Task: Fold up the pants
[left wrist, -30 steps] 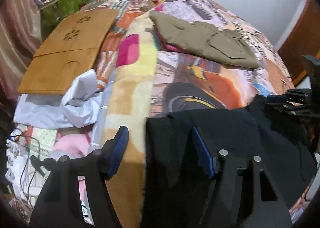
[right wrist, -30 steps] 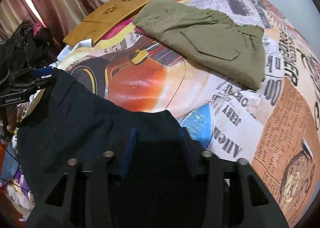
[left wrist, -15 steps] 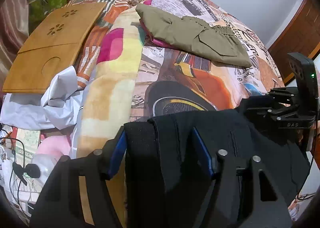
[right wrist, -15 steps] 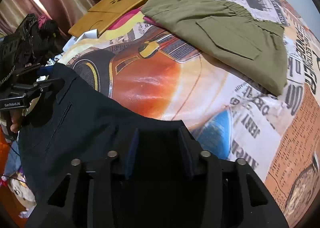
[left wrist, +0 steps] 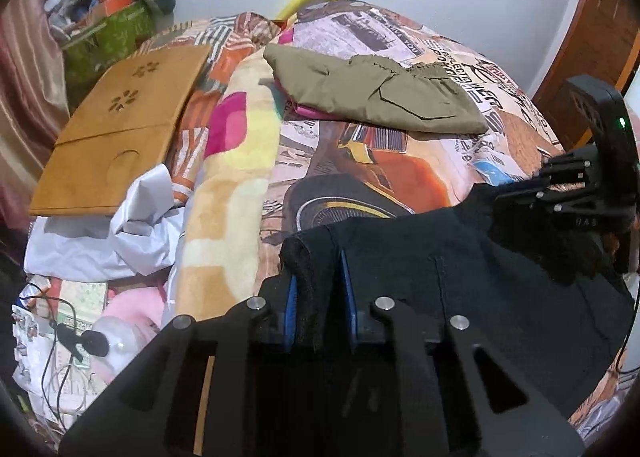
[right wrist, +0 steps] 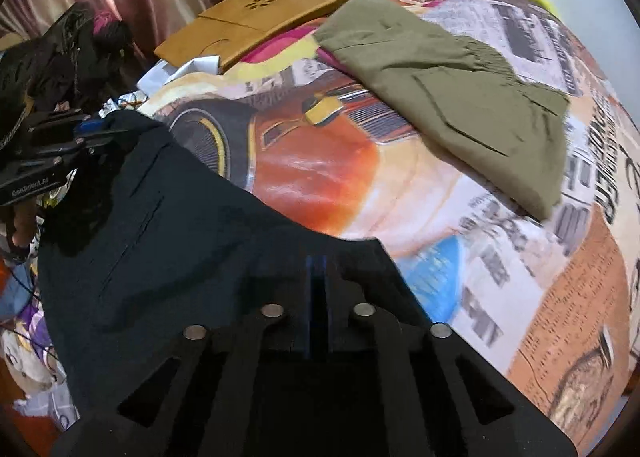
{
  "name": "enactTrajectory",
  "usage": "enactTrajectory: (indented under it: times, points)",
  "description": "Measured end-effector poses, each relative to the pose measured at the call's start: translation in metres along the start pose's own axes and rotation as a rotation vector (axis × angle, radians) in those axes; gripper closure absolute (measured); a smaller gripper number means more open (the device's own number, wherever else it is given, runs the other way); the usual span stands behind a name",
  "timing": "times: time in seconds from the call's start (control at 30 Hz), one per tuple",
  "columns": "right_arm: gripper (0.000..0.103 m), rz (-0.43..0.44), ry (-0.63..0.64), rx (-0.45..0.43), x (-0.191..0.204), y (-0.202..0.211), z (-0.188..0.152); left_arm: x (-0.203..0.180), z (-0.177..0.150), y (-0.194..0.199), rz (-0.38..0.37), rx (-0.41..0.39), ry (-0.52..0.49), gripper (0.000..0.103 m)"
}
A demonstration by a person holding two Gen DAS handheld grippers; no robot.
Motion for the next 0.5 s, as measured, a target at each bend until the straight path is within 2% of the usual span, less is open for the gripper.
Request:
enactTrajectory:
  times: [0.03,0.1,0.3,0.43,0.47,0.5]
  points:
    - [0.077,-0.016,-0.002,-0.006,-0.005,0.002,0.0,0.0,-0.001,0.002,-0.004,-0.004,0.002,0.084]
    - [0.067,-0.033,-0.014,-0.003,-0.015,0.0,0.0,0.0,-0.002,0.003,-0.007,-0.009,0.006,0.084]
    - [0.066,0.03,-0.032,0.052,-0.019,-0.023,0.003,-0.003,-0.004,0.005,-0.007,-0.028,0.009,0.086]
    - [0.067,0.087,-0.017,0.068,-0.013,-0.03,0.009,-0.005,-0.005,0.017,0.001,-0.072,-0.007,0.087]
    - [0.068,0.085,-0.009,0.071,-0.012,-0.031,0.011,-0.006,-0.005,0.021,-0.001,-0.083,-0.008,0.087]
    - [0.073,0.082,0.004,0.077,-0.009,-0.032,0.011,-0.006,-0.005,0.024,-0.001,-0.09,-0.009,0.087]
Point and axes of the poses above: each gripper's, at about its wrist camera, not at the fingertips, and y roughly against the way its jaws point, x to its left, z to its top, the point moved 3 cm from there along -y, roughly the way its jaws point, and after that the axes turned 1 degree about x, right-handed, at the moved point
